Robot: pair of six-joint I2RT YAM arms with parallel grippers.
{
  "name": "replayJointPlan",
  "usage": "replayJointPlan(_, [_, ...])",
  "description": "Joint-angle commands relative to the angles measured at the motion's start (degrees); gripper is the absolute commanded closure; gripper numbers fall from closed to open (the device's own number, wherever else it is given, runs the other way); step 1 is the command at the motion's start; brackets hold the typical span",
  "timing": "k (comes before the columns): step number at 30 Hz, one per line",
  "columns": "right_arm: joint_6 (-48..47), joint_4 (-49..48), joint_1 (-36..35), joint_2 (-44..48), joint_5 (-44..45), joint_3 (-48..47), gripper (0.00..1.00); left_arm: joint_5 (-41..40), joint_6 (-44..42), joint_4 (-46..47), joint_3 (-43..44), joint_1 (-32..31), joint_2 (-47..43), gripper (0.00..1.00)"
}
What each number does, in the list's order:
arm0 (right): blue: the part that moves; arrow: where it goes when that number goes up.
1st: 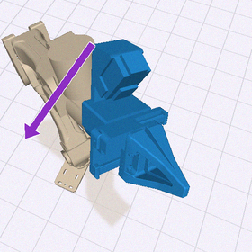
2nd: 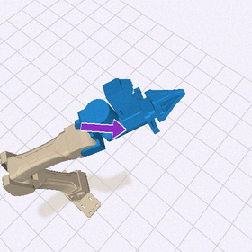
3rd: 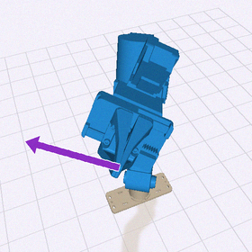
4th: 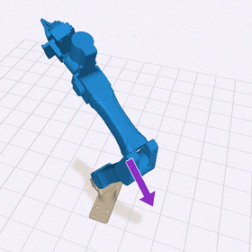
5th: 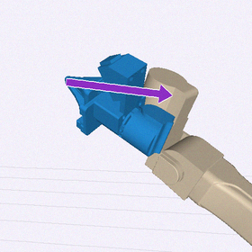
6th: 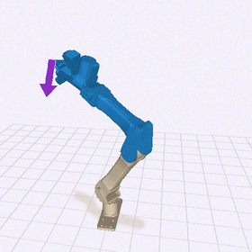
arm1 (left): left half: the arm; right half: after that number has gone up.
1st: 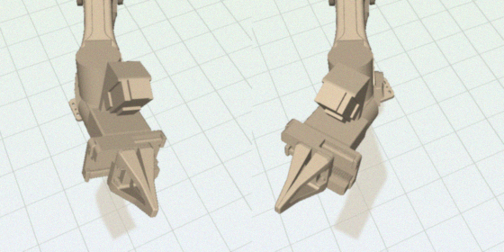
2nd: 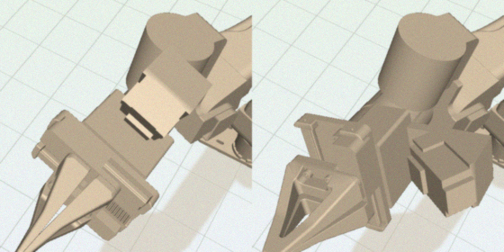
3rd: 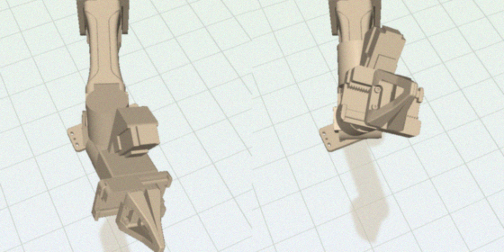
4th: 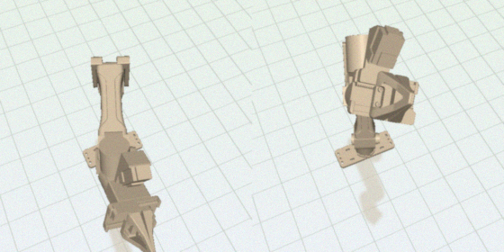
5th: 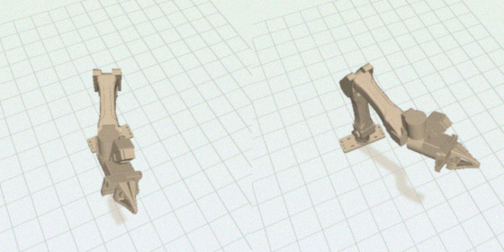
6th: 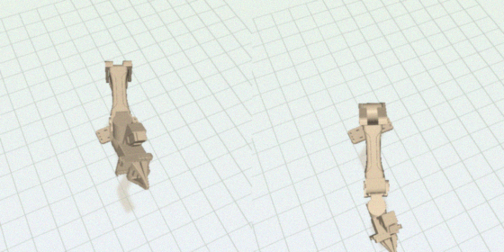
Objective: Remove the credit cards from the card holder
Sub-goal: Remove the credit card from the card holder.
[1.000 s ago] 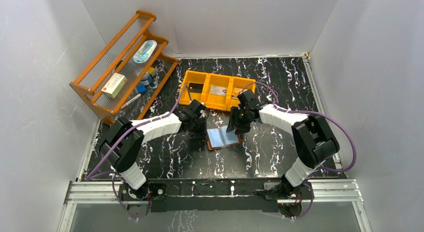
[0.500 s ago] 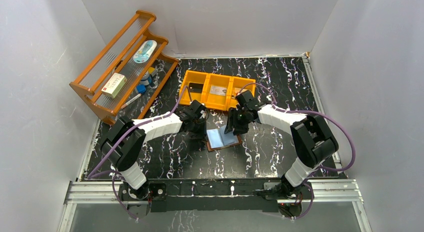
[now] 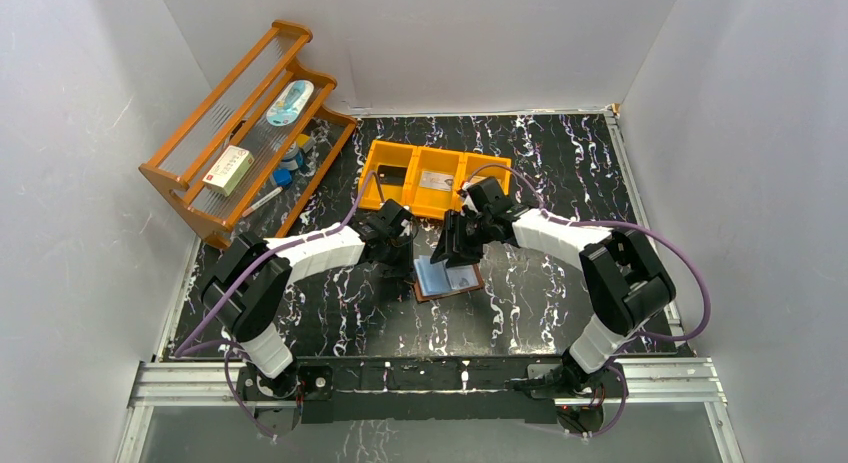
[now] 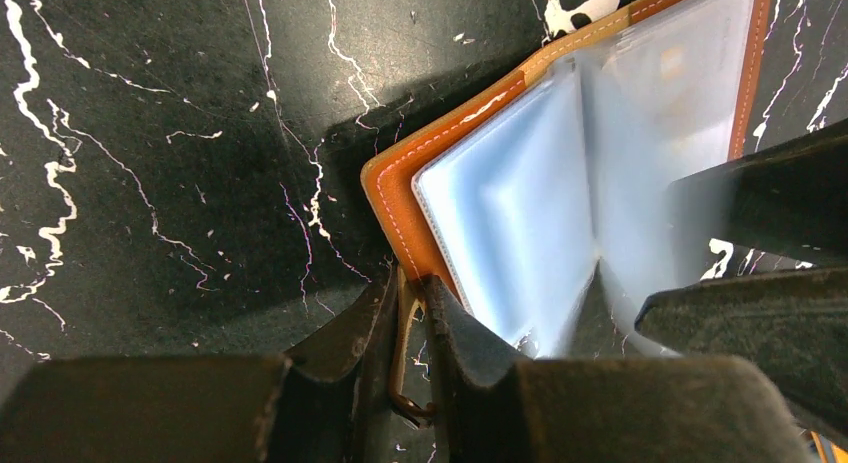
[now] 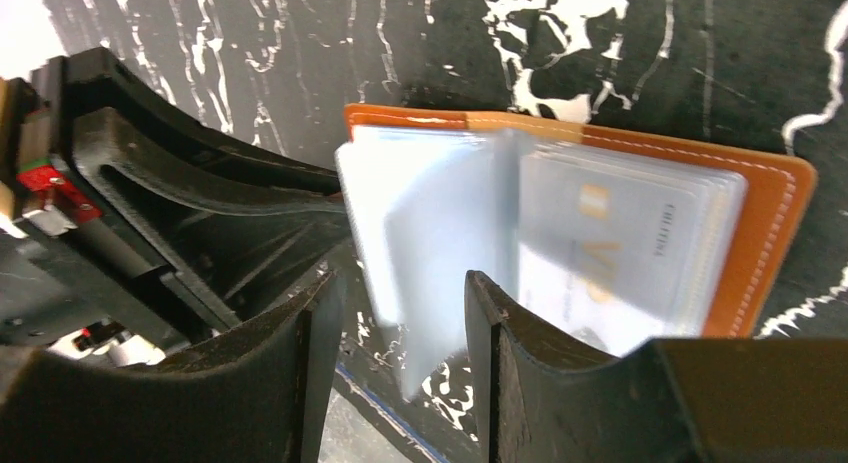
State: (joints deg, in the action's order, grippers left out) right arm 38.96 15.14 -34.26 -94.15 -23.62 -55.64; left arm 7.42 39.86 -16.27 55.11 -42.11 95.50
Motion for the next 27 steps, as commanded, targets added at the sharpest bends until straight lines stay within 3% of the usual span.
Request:
replayJointPlan(1, [2.6, -6.1, -0.8, -1.9, -5.8, -1.4, 0.44, 0.7, -0.2, -0.3, 1.2, 0.0, -0.5, 0.86])
replayJointPlan(6, [4.1, -9.9, -2.1, -4.3, -10.1, -2.0, 0.43, 0.0, 0.1, -0.4, 0.6, -0.1, -1.3, 0.86])
replayJointPlan(15, [4.9, -7.3, -2.8, -7.1, -4.5, -1.4, 0.43, -5.0, 1.5, -2.3, -0.7, -0.1, -4.7, 0.82])
replayJointPlan(19, [6.5, -6.6, -2.7, -6.4, 1.6, 1.5, 0.50, -7.2, 2.6, -2.6, -1.1, -0.1, -7.9, 0.70])
replayJointPlan(23, [7.1, -6.4, -2.9, -6.7, 2.6, 2.8, 0.60, -6.5, 2.5, 0.1, -1.1, -0.1, -9.7, 0.49])
replayJointPlan(27, [8.1, -8.6, -2.8, -4.0, 2.6, 4.1, 0.68, -3.5, 1.0, 1.8, -0.1, -0.1, -6.7, 0.44])
